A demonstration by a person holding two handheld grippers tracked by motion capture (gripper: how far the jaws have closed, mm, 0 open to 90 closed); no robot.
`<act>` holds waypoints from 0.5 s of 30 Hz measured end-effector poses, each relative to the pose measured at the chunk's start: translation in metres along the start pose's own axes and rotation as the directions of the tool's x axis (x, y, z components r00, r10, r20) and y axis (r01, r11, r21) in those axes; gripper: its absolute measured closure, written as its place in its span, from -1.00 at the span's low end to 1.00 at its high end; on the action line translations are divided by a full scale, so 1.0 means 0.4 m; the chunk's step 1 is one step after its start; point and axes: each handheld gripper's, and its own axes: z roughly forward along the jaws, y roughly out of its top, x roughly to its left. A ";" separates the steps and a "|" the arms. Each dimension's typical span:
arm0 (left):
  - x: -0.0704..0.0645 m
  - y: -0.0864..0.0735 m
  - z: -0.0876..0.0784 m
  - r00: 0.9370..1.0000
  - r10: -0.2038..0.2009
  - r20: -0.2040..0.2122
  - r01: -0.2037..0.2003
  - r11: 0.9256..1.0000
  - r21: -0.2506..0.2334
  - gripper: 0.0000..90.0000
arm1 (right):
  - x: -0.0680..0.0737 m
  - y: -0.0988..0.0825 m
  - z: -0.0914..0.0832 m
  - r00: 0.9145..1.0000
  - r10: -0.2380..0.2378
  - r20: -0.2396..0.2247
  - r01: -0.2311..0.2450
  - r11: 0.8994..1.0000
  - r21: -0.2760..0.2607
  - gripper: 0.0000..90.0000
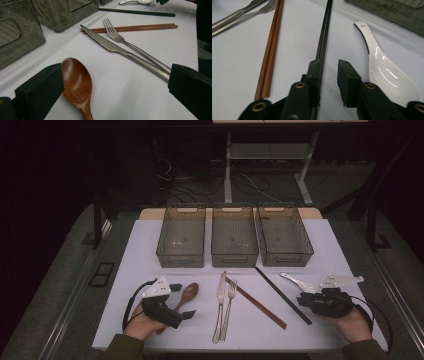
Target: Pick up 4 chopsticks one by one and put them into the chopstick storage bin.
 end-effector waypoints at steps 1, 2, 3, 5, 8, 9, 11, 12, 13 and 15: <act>0.000 0.000 0.000 1.000 0.000 0.000 0.000 1.000 0.000 -1.00 | 0.001 0.000 0.002 1.000 -0.001 -0.004 0.001 1.000 0.006 0.68; 0.000 0.000 0.000 1.000 -0.001 0.001 0.001 1.000 0.000 -1.00 | 0.001 -0.001 0.004 1.000 -0.005 -0.004 0.005 1.000 0.011 0.71; 0.000 0.000 0.000 1.000 -0.001 0.001 0.001 1.000 0.000 -1.00 | 0.002 -0.001 0.005 1.000 -0.003 -0.007 0.003 1.000 0.018 0.74; 0.000 0.000 0.000 1.000 0.000 0.001 0.000 1.000 0.001 -1.00 | 0.003 -0.002 0.008 1.000 -0.010 -0.009 0.010 0.999 0.033 0.78; -0.001 0.000 0.000 1.000 -0.001 0.001 0.001 1.000 0.001 -1.00 | 0.006 -0.003 0.014 1.000 -0.020 -0.011 0.021 0.999 0.050 0.80; -0.001 0.000 -0.001 1.000 0.000 0.001 0.000 1.000 0.001 -1.00 | 0.008 -0.003 0.014 1.000 -0.026 -0.013 0.027 0.998 0.056 0.81; -0.001 0.000 0.000 1.000 -0.001 0.001 0.001 1.000 0.001 -1.00 | 0.009 -0.004 0.017 0.999 -0.033 -0.016 0.034 0.998 0.060 0.82; -0.001 -0.001 0.000 1.000 -0.001 0.000 0.001 1.000 0.001 -1.00 | 0.011 -0.004 0.018 1.000 -0.025 -0.017 0.026 0.997 0.068 0.83; -0.001 -0.001 0.000 1.000 -0.001 0.000 0.001 1.000 0.001 -1.00 | 0.011 -0.005 0.019 0.999 -0.031 -0.018 0.033 0.997 0.074 0.84; -0.001 -0.001 0.000 1.000 -0.001 0.001 0.001 1.000 0.001 -1.00 | 0.014 -0.006 0.022 0.999 -0.032 -0.016 0.034 0.996 0.085 0.84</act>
